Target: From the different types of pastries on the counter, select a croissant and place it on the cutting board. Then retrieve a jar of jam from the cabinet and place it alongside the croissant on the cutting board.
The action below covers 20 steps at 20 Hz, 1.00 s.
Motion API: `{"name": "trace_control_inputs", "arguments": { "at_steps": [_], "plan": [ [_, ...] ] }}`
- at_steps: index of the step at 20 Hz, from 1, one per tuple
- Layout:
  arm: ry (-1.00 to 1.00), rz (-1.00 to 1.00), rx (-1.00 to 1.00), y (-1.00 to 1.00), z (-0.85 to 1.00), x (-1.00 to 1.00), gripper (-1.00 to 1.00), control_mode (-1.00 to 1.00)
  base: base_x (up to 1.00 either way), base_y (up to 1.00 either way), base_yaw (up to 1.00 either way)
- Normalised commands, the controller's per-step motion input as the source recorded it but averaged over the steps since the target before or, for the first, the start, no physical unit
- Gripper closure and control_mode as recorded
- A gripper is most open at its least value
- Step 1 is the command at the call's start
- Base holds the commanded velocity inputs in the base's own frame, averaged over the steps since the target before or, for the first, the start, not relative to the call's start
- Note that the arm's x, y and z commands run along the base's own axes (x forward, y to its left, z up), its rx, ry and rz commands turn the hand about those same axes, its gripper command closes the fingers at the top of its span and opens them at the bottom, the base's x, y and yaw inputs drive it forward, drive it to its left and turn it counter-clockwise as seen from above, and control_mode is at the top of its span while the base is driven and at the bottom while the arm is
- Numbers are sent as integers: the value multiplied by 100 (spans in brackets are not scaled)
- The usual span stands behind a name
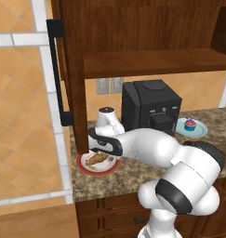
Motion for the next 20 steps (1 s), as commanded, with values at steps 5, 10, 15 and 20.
{"name": "trace_control_inputs", "arguments": {
  "at_steps": [5,10,15,20],
  "plan": [
    [0,-7,1,3,-3,29,-100,-100,0,0,0],
    [0,-5,1,0,-3,42,-100,-100,0,0,0],
    [0,-4,0,14,-29,12,-100,-100,0,0,0],
    [0,-3,0,22,-27,0,-100,-100,0,0,0]
  ]
}}
